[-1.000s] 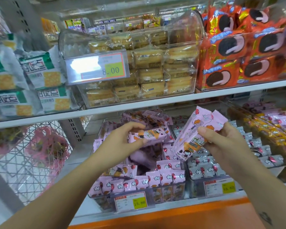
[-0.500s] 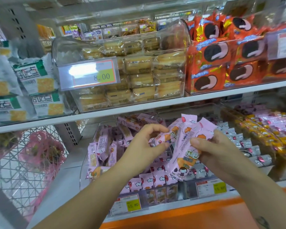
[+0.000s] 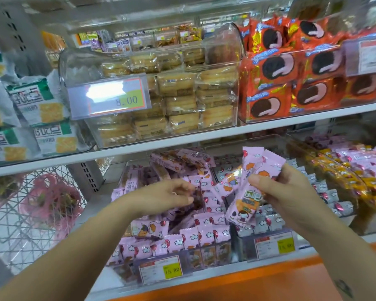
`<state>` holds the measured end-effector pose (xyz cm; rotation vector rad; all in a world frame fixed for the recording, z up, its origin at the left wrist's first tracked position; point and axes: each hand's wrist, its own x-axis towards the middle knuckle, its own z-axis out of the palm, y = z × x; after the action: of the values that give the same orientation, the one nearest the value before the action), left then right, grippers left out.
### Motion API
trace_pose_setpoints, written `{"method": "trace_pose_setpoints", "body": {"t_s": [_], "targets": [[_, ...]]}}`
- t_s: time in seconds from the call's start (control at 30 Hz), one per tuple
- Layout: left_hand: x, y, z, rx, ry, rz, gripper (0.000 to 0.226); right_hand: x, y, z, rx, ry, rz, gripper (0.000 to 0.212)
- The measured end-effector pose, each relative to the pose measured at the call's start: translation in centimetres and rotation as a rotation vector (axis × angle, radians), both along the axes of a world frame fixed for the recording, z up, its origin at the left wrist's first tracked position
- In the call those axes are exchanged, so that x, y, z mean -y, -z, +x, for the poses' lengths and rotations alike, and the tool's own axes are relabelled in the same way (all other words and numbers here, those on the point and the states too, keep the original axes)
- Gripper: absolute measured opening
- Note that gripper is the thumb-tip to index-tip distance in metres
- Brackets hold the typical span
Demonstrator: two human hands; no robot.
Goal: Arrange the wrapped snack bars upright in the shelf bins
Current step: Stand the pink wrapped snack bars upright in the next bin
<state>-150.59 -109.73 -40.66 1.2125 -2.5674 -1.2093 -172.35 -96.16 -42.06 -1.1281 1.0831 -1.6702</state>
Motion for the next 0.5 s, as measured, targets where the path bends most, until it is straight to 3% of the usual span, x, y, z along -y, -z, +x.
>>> {"method": "trace_pose_setpoints", "body": {"t_s": [0.13, 0.2, 0.33, 0.5], "targets": [[2.0, 1.9, -0.5, 0.276, 0.101, 0.013, 0.051, 0.0, 0.1, -0.3, -0.025, -0.003, 0.011, 0.044], [2.9, 2.5, -0.8, 0.35, 0.119, -0.034, 0.049, 0.0, 0.1, -0.3, -0.042, -0.02, 0.006, 0.055], [3.4, 3.1, -2.1, 0.399, 0.159, -0.108, 0.046, 0.1, 0.5, -0.5, -0.057, -0.015, 0.004, 0.077], [3.2, 4.4, -3.2, 0.443, 0.229, -0.286, 0.049, 0.5, 0.7, -0.8, -0.061, -0.013, 0.009, 0.082]]}}
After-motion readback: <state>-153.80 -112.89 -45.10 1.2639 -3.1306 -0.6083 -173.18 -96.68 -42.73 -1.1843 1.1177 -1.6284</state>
